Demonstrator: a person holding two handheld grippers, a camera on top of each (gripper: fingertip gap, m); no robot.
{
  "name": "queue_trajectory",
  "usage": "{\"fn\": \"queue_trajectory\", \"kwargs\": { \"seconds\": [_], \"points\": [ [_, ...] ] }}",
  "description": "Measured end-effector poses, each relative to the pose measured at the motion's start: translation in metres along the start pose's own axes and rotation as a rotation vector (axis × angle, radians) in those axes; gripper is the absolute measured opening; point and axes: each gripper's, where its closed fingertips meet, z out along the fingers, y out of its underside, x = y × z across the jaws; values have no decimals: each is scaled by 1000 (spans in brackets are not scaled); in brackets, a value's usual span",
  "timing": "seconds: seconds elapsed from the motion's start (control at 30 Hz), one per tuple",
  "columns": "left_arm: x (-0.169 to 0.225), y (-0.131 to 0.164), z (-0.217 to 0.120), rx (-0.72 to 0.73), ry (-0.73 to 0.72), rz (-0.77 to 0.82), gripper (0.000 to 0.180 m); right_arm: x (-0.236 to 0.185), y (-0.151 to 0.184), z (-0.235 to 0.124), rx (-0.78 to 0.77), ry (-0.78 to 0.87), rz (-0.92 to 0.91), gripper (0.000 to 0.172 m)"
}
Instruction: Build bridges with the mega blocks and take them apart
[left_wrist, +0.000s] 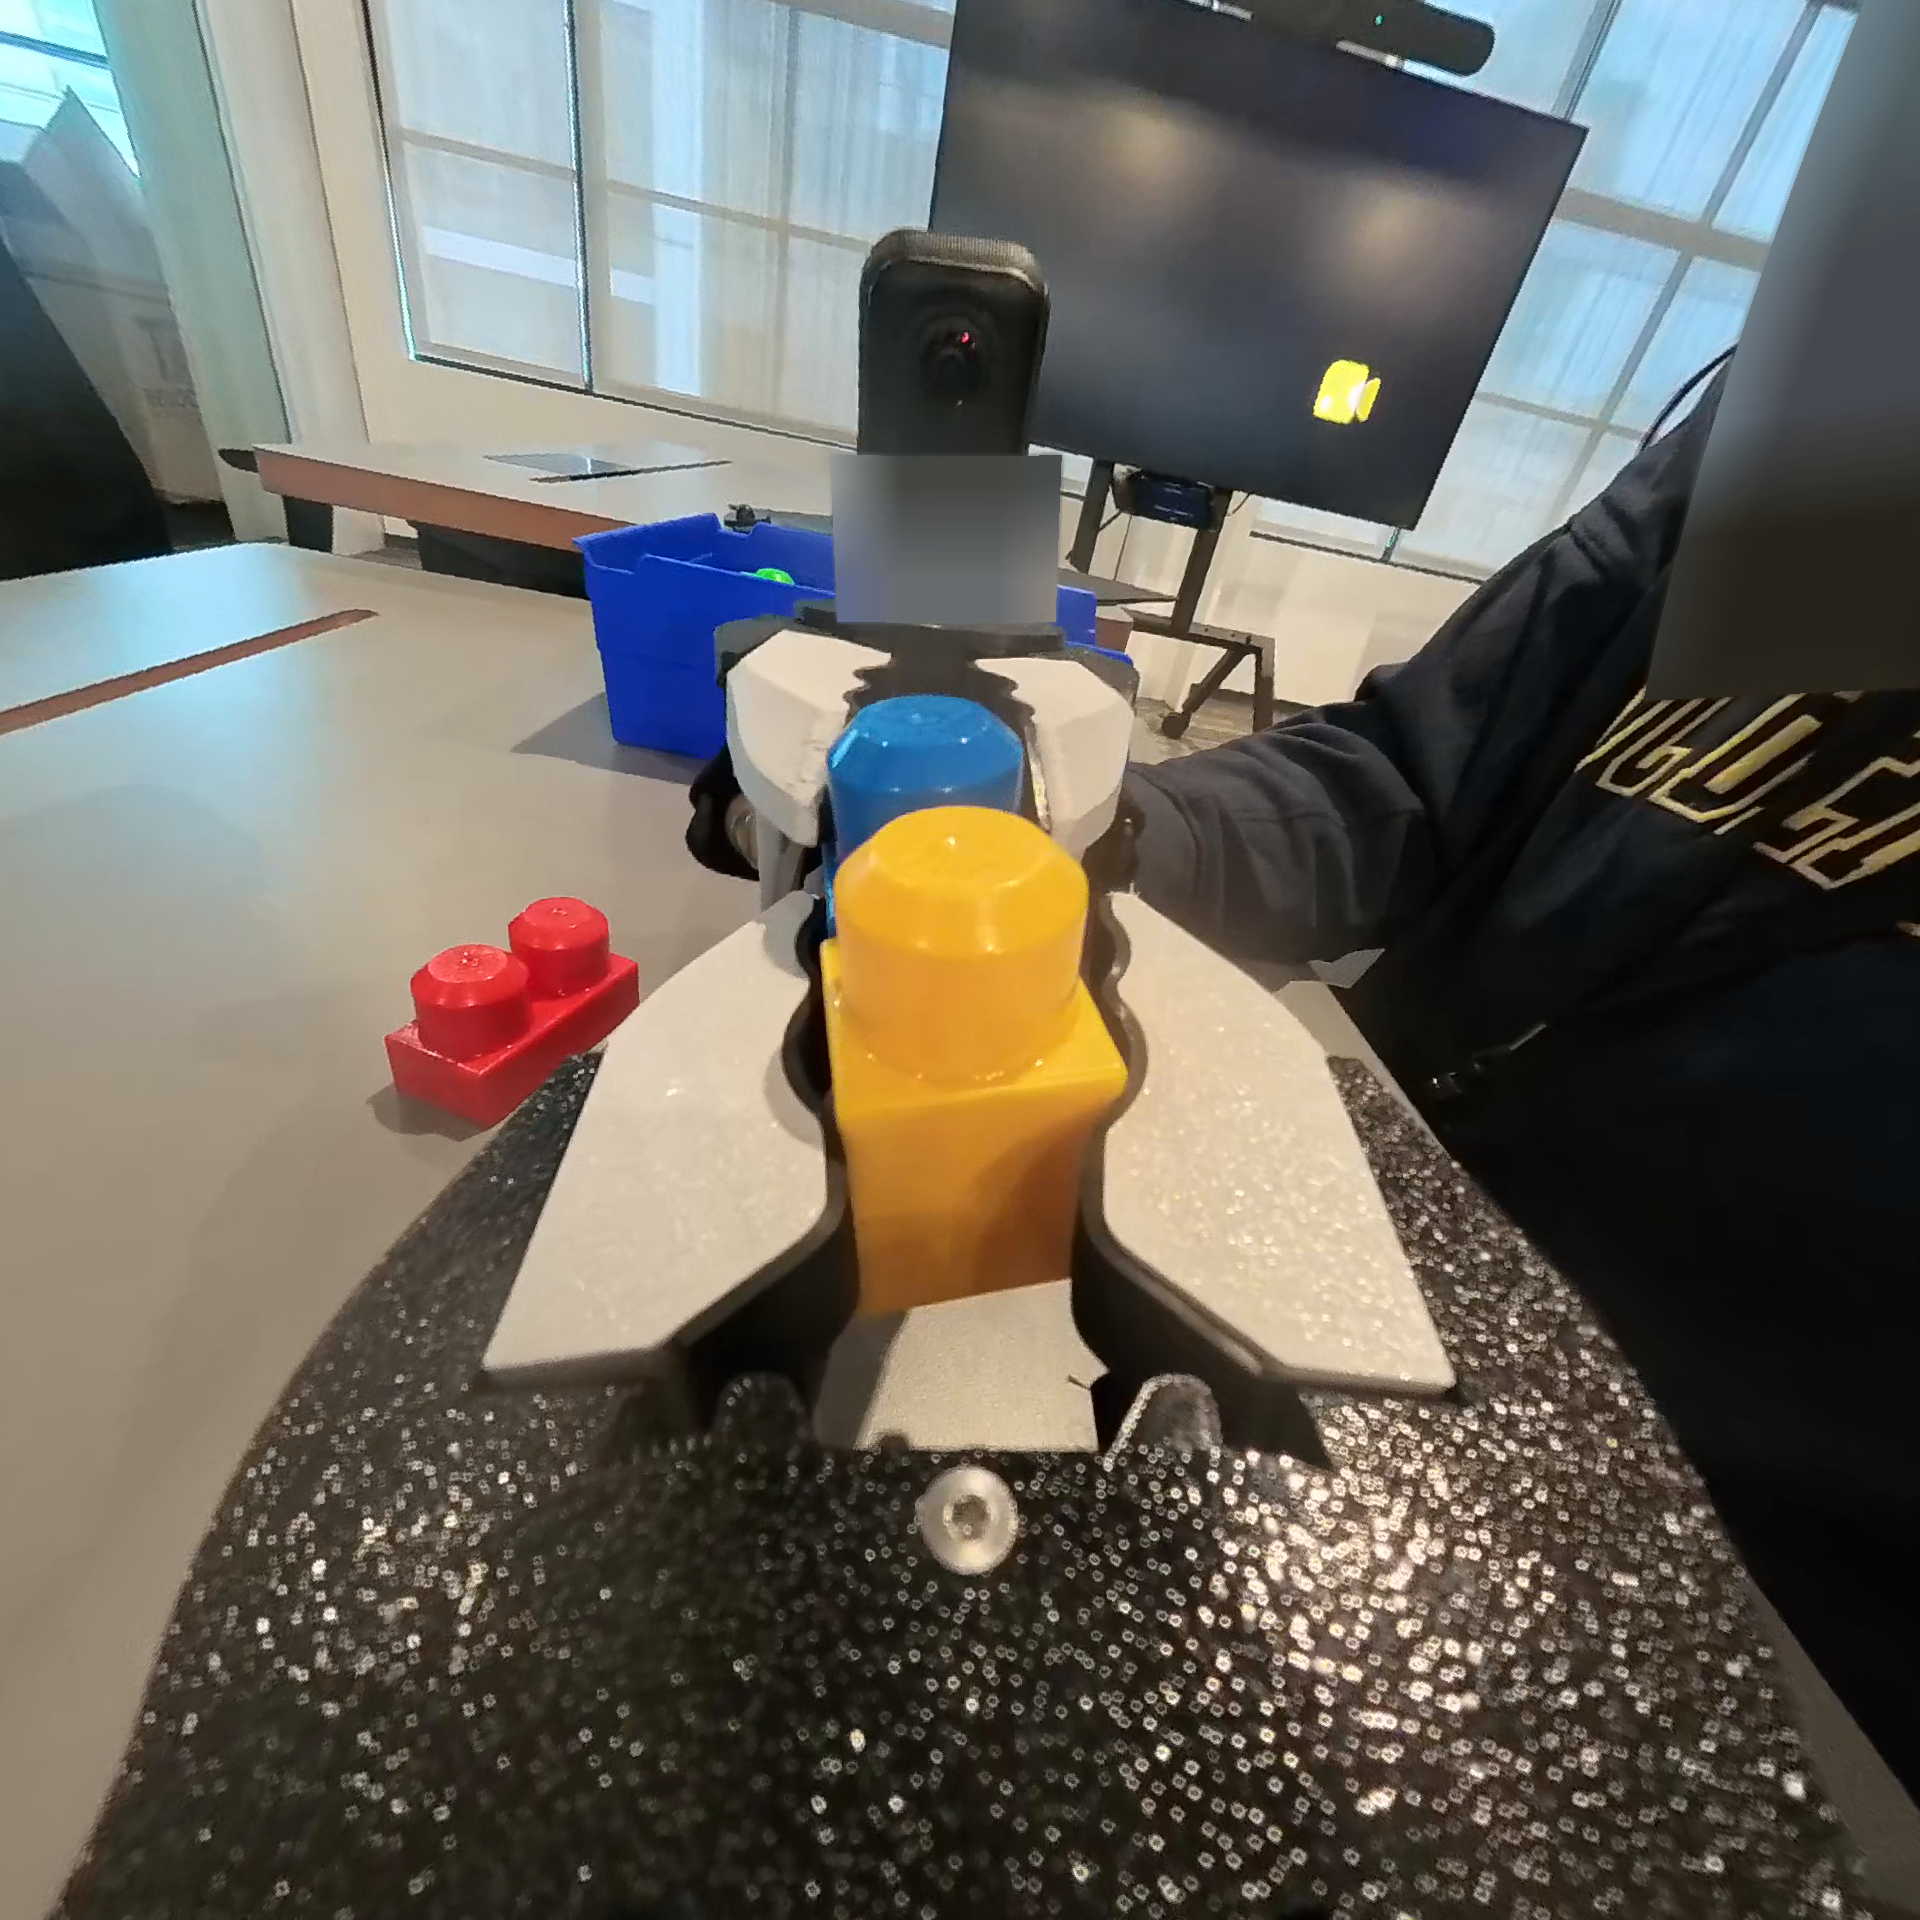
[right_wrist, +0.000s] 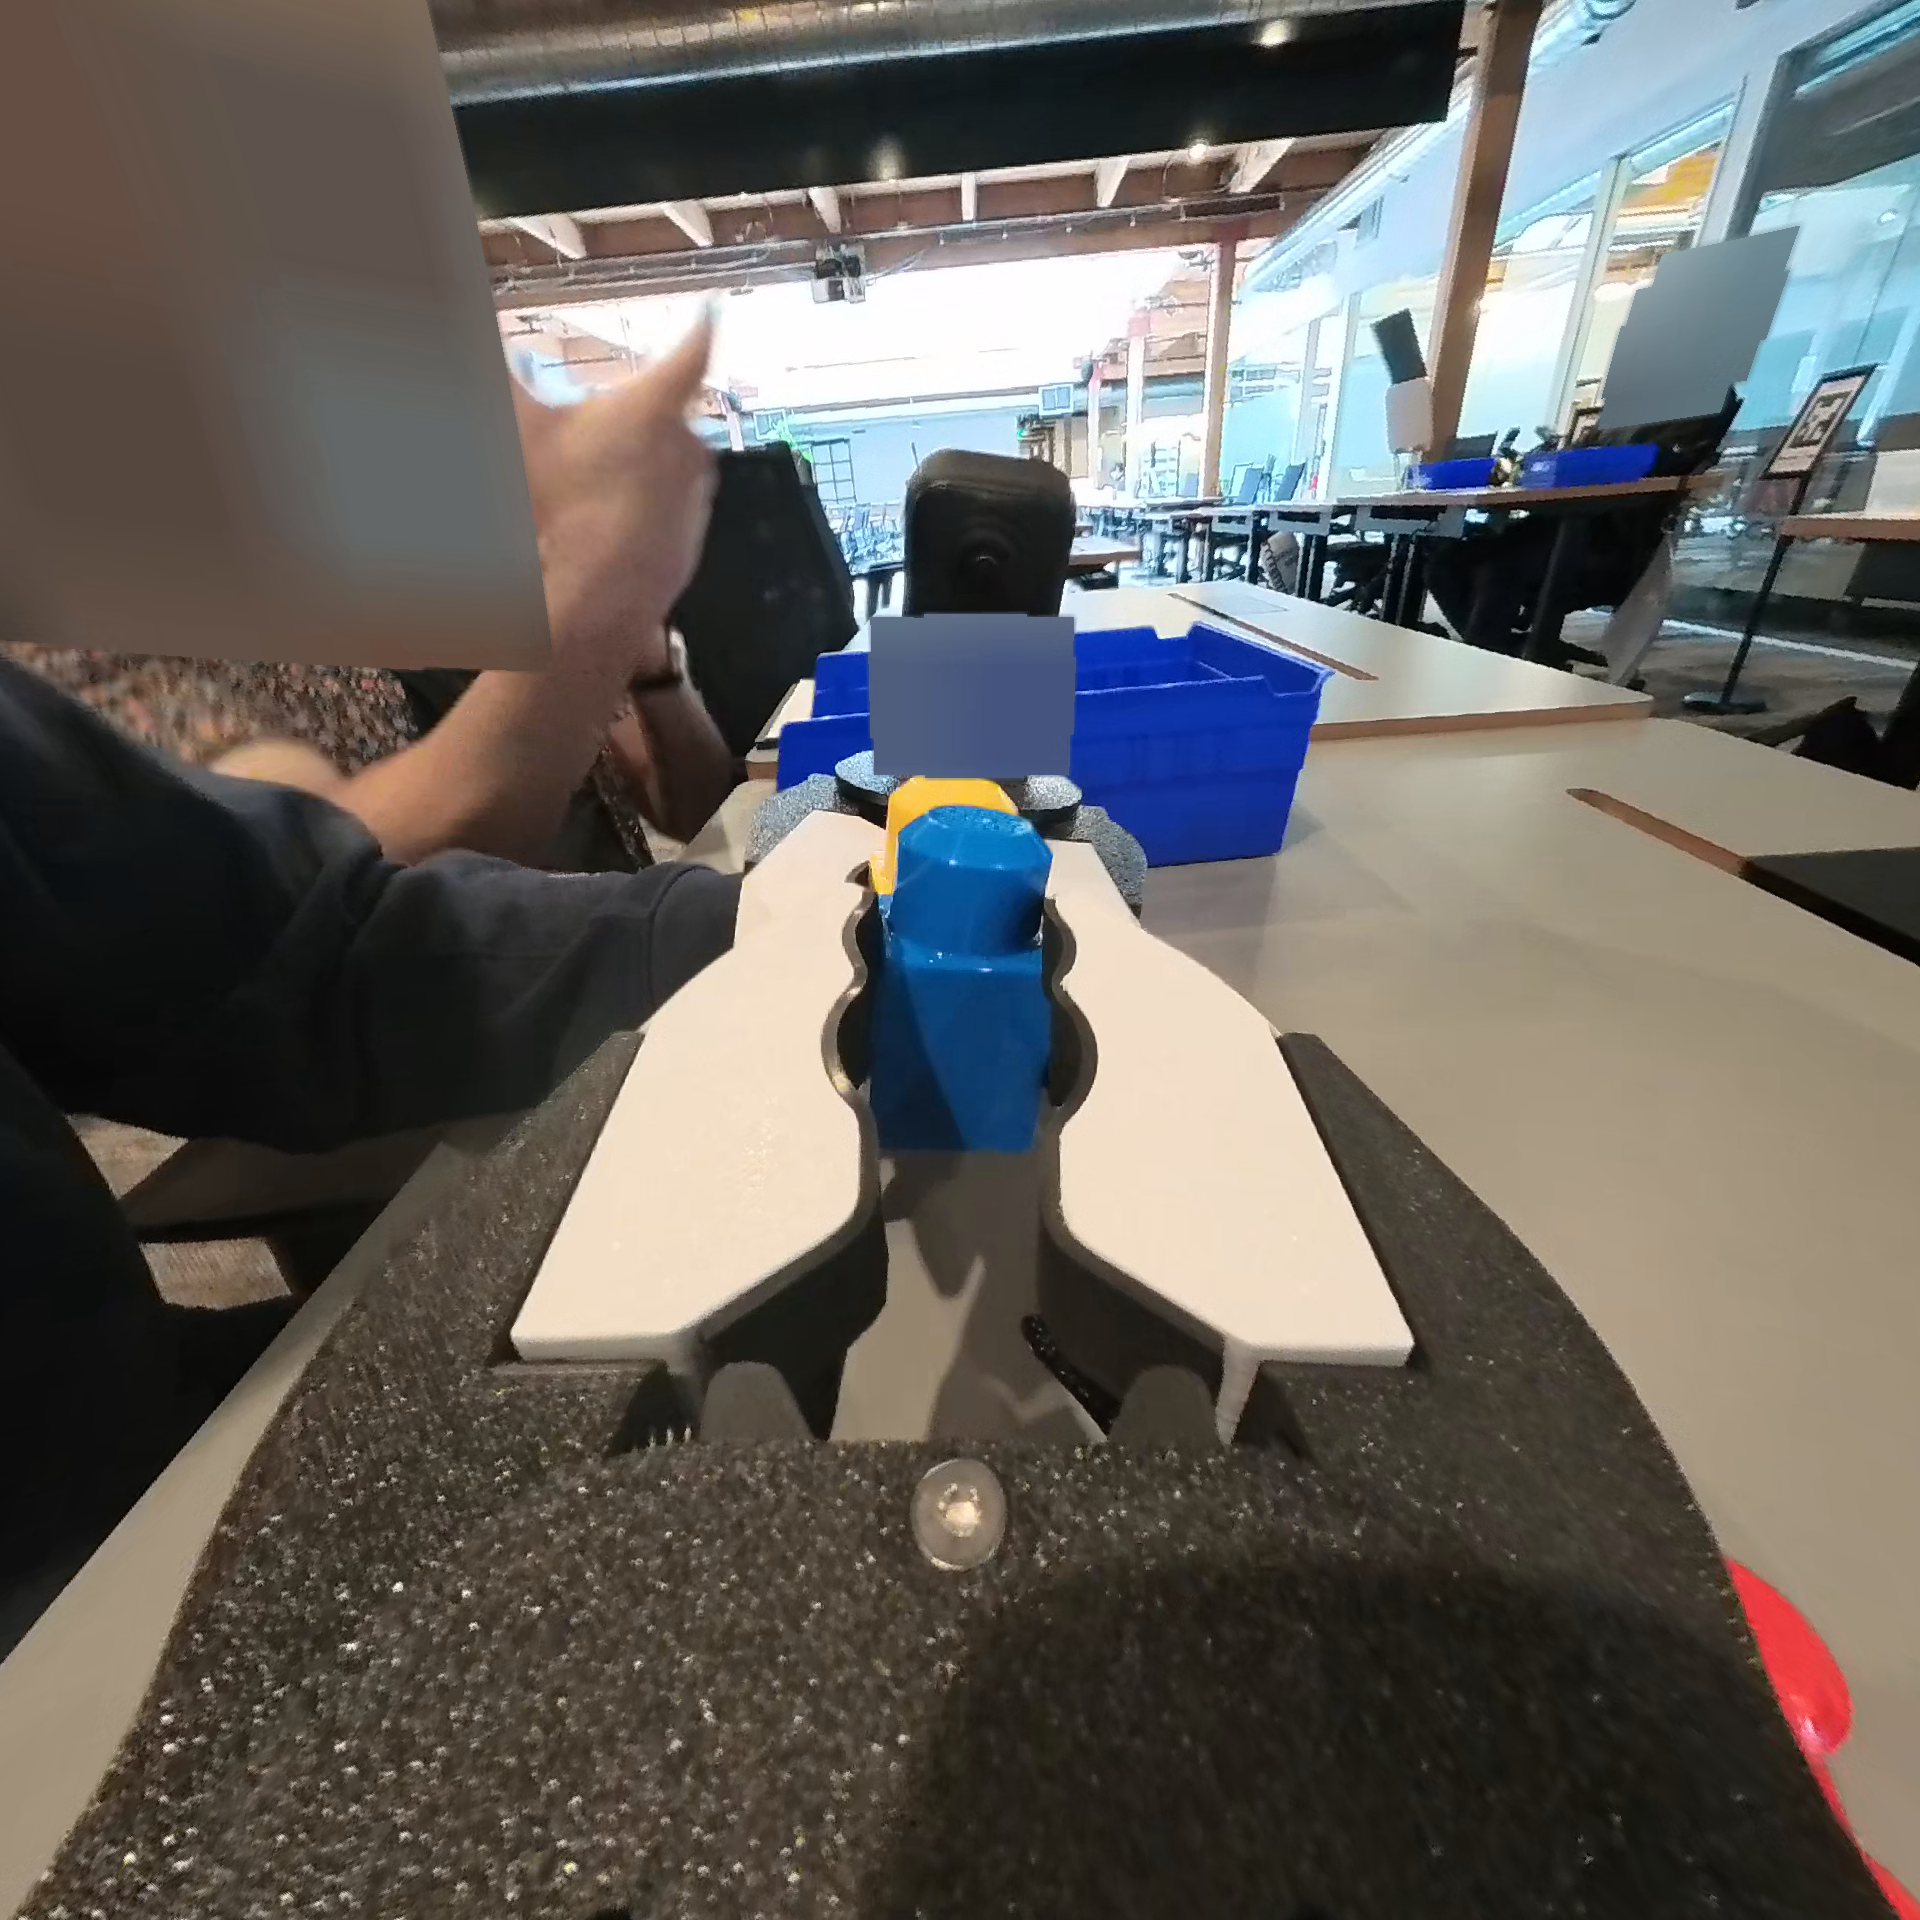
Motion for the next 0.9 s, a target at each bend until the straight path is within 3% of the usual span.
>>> {"fn": "queue_trajectory", "kwargs": {
  "seconds": [0.23, 0.9],
  "points": [
    [0, 7, 2, -56, -10, 40, 48, -3, 7, -2, -62, -28, -67, 29],
    [-3, 5, -2, -56, -59, 109, 48, -4, 3, -12, -45, -47, -104, 29]
  ]
}}
